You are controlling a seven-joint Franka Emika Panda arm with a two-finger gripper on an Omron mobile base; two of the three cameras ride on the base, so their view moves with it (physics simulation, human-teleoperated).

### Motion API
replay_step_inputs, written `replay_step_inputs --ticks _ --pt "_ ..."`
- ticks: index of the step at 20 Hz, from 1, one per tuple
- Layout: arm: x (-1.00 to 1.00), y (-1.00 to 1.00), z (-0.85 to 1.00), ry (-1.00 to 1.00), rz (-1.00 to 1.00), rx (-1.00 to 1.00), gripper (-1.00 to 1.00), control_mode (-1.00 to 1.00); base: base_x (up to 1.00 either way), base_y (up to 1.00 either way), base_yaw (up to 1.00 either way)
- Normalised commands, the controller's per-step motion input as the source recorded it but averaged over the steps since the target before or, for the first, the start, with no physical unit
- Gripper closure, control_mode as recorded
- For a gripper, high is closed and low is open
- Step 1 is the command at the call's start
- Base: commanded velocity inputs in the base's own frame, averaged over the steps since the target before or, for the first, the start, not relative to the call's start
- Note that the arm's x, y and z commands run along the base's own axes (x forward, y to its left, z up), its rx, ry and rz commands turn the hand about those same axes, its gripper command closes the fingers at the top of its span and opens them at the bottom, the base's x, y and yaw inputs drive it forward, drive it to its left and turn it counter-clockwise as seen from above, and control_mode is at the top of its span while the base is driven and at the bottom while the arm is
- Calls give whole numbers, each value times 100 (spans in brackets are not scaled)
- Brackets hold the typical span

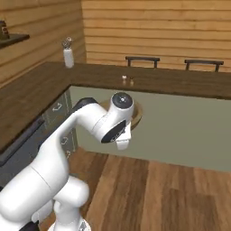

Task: Pick the lemon from the sink and place it in the bowl. Then pick the bowl and place it in the microwave. Then close the microwave door and press the start button.

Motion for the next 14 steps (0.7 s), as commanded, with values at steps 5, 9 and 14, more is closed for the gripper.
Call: replay_step_inputs --ticks 5,9,14 --pt "0 0 0 0 0 0 100 100 11 -13 -95" --pt "0 0 0 0 0 0 100 100 26 -31 -87" --pt "0 0 0 0 0 0 100 100 41 -18 -83"
